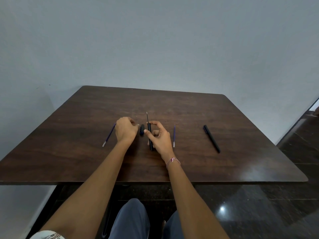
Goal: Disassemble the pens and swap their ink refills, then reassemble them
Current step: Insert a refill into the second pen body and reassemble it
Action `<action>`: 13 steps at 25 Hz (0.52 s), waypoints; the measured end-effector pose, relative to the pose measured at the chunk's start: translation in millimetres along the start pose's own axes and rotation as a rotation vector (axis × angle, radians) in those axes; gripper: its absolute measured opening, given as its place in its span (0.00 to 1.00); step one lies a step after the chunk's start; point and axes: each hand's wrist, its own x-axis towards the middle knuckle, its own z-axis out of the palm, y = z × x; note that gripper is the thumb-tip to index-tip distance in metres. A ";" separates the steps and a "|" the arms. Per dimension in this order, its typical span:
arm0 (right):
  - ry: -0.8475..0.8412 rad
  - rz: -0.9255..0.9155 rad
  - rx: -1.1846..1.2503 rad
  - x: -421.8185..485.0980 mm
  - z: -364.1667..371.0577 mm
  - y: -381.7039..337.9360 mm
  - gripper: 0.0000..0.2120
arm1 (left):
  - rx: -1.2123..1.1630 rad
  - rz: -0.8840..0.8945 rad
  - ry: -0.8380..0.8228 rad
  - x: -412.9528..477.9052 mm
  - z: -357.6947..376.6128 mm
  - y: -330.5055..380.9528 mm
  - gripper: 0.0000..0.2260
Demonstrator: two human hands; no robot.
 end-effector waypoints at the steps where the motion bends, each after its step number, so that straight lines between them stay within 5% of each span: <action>1: 0.004 -0.001 0.004 0.3 -0.1 0.0 0.14 | -0.008 0.049 0.053 0.9 -1.2 0.9 0.10; 4: 0.014 0.002 0.017 0.9 0.1 0.6 0.15 | -0.155 0.103 0.080 5.8 -2.9 4.7 0.07; 8: 0.012 -0.010 0.035 0.9 0.3 1.6 0.15 | -0.667 -0.134 -0.089 -0.1 5.3 10.6 0.05; 13: 0.003 -0.010 0.014 3.5 0.5 6.4 0.17 | -0.881 -0.179 -0.142 -9.5 11.6 14.0 0.01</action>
